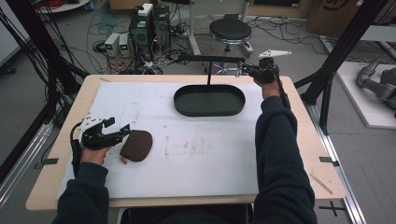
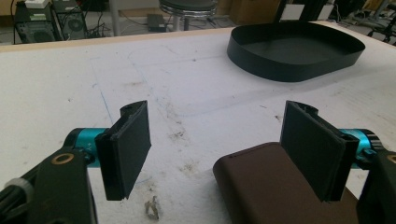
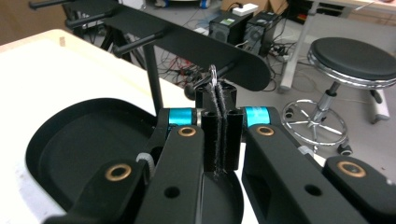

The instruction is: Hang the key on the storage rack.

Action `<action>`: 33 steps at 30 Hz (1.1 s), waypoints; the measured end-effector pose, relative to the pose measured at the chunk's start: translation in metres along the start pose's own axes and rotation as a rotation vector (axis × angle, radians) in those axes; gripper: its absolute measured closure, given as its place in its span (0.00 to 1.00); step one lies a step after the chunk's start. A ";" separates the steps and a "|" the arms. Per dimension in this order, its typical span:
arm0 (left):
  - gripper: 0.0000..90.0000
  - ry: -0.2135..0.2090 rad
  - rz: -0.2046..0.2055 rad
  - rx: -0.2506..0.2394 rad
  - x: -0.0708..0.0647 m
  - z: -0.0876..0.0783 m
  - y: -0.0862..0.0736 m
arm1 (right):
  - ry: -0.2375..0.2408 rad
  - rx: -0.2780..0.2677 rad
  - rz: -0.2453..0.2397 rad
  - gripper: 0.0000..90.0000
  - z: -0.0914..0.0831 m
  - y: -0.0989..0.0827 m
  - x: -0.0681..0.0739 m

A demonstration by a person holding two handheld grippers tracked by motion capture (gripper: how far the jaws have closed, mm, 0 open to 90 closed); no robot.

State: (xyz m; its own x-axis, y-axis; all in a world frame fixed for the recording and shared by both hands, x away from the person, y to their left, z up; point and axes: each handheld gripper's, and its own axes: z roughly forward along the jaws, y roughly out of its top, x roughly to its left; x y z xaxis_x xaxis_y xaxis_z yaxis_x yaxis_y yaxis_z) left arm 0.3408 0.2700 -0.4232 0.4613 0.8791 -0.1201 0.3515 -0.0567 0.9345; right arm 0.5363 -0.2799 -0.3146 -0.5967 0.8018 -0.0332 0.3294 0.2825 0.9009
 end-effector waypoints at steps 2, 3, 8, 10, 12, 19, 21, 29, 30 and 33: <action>0.27 0.001 -0.001 0.001 0.000 0.000 0.000 | -0.062 0.003 0.013 0.94 0.002 0.000 0.001; 0.27 0.002 0.000 0.002 0.000 0.000 0.000 | -0.078 -0.001 0.027 0.91 0.001 0.000 0.001; 0.27 0.001 0.000 0.003 0.000 0.000 0.000 | -0.051 0.005 0.056 0.80 -0.007 -0.001 -0.001; 0.27 0.001 0.001 0.004 0.000 0.000 -0.001 | -0.049 0.004 0.054 0.74 -0.014 -0.003 0.000; 0.27 0.000 0.002 0.005 0.000 0.000 0.000 | -0.053 0.018 0.038 0.65 -0.023 -0.005 0.002; 0.27 -0.004 -0.021 -0.011 -0.001 -0.002 0.001 | -0.027 0.095 0.030 0.39 -0.062 -0.031 0.013; 0.27 -0.005 -0.025 -0.019 -0.001 -0.002 0.001 | -0.024 0.150 0.033 0.30 -0.074 -0.044 0.021; 0.24 0.015 -0.030 -0.075 -0.006 -0.007 0.008 | -0.010 0.146 -0.084 0.23 -0.095 -0.096 0.058; 0.23 0.015 -0.029 -0.081 -0.006 -0.008 0.009 | -0.004 0.149 -0.082 0.23 -0.094 -0.103 0.061; 0.22 -0.004 -0.025 -0.099 -0.010 -0.008 0.011 | 0.018 0.148 -0.095 0.23 -0.092 -0.117 0.070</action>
State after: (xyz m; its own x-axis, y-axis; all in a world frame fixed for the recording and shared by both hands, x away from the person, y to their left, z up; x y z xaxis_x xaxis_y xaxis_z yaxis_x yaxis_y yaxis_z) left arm 0.3338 0.2642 -0.4095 0.4565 0.8779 -0.1445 0.2809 0.0119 0.9597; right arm 0.3889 -0.3051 -0.3822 -0.6430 0.7585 -0.1063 0.3743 0.4323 0.8204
